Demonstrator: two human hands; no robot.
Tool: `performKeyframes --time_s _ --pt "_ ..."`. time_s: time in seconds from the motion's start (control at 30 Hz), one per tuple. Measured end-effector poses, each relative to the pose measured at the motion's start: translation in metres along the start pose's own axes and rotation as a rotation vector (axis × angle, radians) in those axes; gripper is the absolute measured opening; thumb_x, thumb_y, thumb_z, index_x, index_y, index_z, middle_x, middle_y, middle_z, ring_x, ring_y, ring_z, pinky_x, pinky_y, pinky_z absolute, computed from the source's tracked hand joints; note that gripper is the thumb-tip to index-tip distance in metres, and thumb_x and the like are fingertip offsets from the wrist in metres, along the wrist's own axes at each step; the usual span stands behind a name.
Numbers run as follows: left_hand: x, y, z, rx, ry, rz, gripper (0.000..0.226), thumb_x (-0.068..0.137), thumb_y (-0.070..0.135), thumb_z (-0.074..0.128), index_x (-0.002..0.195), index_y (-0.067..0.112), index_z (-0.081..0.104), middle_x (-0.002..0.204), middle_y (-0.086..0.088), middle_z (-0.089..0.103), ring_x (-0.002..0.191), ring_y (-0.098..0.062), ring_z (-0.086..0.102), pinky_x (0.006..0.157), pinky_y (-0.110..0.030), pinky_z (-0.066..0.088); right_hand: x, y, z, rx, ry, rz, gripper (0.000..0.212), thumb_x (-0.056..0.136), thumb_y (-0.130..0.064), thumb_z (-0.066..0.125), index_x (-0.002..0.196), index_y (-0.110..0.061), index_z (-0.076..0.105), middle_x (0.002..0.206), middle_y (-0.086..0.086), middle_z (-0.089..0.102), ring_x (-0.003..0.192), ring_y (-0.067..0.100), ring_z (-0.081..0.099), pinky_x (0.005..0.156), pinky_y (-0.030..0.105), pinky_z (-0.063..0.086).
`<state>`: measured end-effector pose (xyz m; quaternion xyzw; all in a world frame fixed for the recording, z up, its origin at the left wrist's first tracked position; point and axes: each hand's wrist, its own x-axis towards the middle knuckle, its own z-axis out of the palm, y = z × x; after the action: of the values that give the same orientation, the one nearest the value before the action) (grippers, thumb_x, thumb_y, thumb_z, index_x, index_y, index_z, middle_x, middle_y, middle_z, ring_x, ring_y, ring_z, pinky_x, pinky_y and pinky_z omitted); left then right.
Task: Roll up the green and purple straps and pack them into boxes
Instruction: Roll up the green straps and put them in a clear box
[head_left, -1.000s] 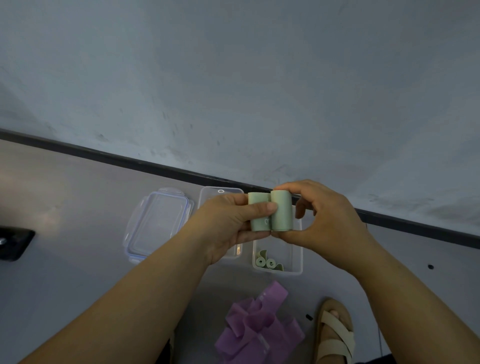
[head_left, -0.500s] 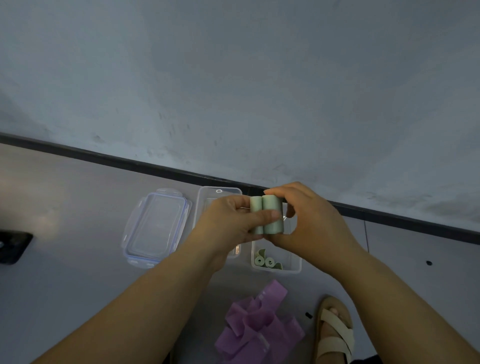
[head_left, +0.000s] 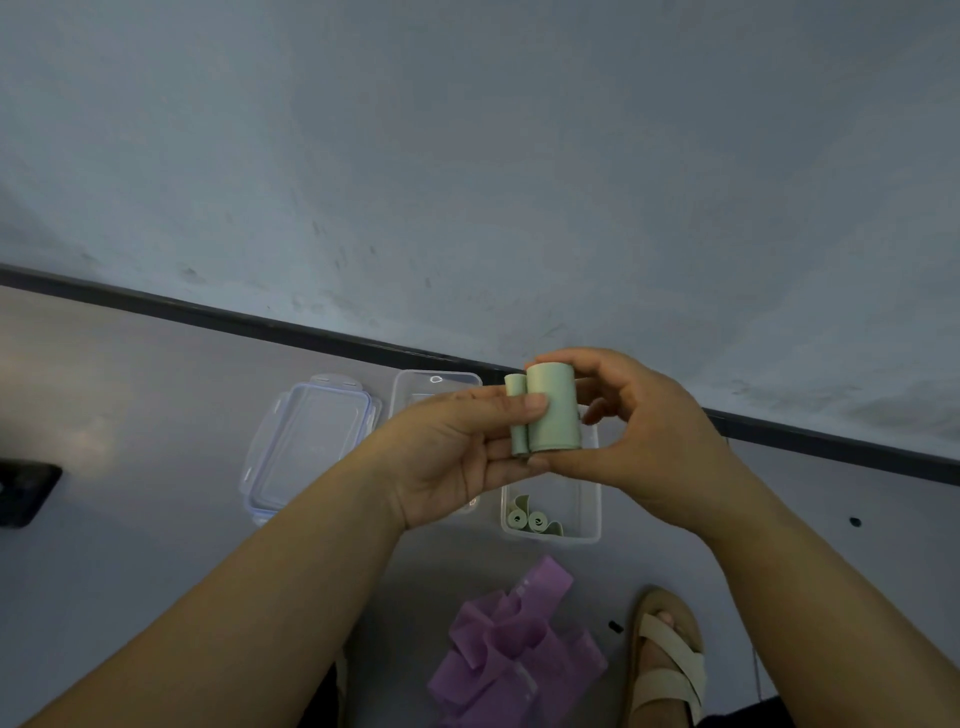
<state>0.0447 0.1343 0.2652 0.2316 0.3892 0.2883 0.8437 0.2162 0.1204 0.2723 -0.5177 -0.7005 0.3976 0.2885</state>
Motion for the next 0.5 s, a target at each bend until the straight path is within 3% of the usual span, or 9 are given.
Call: performKeyframes --time_s 0.13,0.33,0.43,0.5 --pt "0.003 -0.005 0.000 0.054 0.107 0.027 0.034 0.075 0.008 0.064 0.108 -0.001 0.062 0.108 -0.018 0.068 0.090 -0.024 0.069 0.074 -0.032 0.059 0.001 0.003 0.004 -0.198 0.016 -0.031 0.054 0.063 -0.032 0.077 0.100 -0.052 0.045 0.098 -0.028 0.054 0.095 -0.005 0.051 0.078 0.006 0.041" --pt "0.006 -0.010 -0.002 0.288 0.144 0.028 0.046 0.063 0.021 0.073 0.106 0.005 0.068 0.104 -0.010 0.072 0.097 -0.021 0.069 0.083 -0.029 0.056 0.003 0.011 0.017 -0.445 0.052 -0.061 0.050 0.066 -0.043 0.076 0.111 -0.032 0.058 0.099 -0.020 0.055 0.083 0.000 0.050 0.081 0.033 0.047" --pt "0.009 -0.012 -0.001 0.305 0.206 0.051 0.030 0.072 0.011 0.073 0.101 0.006 0.070 0.098 -0.010 0.073 0.089 -0.018 0.070 0.077 -0.025 0.057 0.005 0.013 0.026 -0.532 0.093 -0.084 0.049 0.066 -0.044 0.072 0.110 -0.027 0.060 0.101 -0.013 0.059 0.083 0.000 0.044 0.077 0.036 0.047" --pt "0.009 -0.012 -0.001 0.303 0.240 0.068 0.023 0.075 0.008 0.071 0.098 0.008 0.071 0.094 -0.008 0.074 0.081 -0.014 0.071 0.070 -0.021 0.057 0.006 0.012 0.029 -0.508 0.103 -0.077 0.047 0.068 -0.039 0.074 0.111 -0.026 0.059 0.099 -0.016 0.053 0.080 -0.003 0.041 0.077 0.029 0.046"
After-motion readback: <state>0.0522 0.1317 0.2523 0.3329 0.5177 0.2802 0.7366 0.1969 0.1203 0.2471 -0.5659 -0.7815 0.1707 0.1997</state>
